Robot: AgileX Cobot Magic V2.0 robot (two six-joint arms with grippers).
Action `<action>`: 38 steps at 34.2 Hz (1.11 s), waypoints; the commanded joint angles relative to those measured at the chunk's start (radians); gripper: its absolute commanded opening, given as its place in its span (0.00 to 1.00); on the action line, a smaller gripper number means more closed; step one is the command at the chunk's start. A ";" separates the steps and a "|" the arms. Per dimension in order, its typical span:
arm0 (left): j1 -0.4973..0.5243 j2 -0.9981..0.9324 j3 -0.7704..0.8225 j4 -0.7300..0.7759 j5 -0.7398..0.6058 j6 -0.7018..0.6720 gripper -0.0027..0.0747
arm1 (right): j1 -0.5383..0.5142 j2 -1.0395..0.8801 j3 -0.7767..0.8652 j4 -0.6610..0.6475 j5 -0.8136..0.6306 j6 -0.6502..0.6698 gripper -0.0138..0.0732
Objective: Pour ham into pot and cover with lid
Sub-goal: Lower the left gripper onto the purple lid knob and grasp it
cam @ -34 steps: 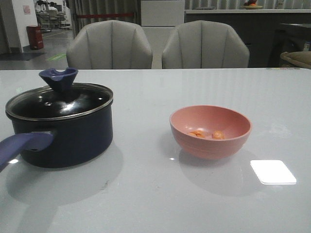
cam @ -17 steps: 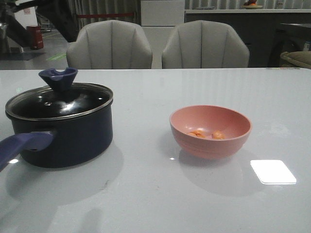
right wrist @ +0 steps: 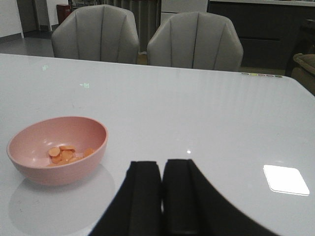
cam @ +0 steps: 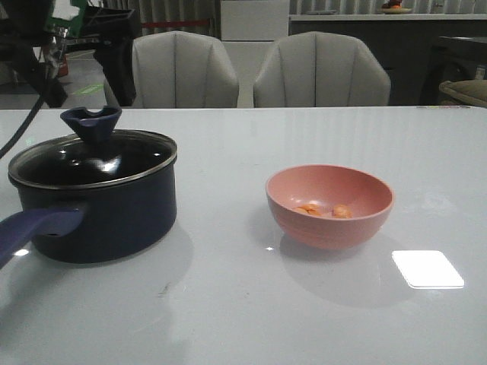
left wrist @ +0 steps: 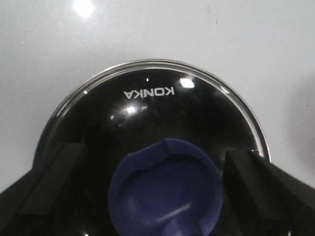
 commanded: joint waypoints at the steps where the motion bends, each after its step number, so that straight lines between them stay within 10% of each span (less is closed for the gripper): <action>1: -0.007 -0.020 -0.059 -0.017 0.005 -0.015 0.82 | -0.001 -0.021 -0.005 -0.013 -0.084 -0.002 0.34; 17: -0.007 0.017 -0.065 -0.041 0.041 -0.016 0.81 | -0.001 -0.021 -0.005 -0.013 -0.084 -0.002 0.34; 26: -0.007 0.017 -0.065 -0.043 0.058 -0.016 0.58 | -0.001 -0.021 -0.005 -0.013 -0.084 -0.002 0.34; 38: -0.007 0.006 -0.092 -0.043 0.076 -0.016 0.56 | -0.001 -0.021 -0.005 -0.013 -0.084 -0.002 0.34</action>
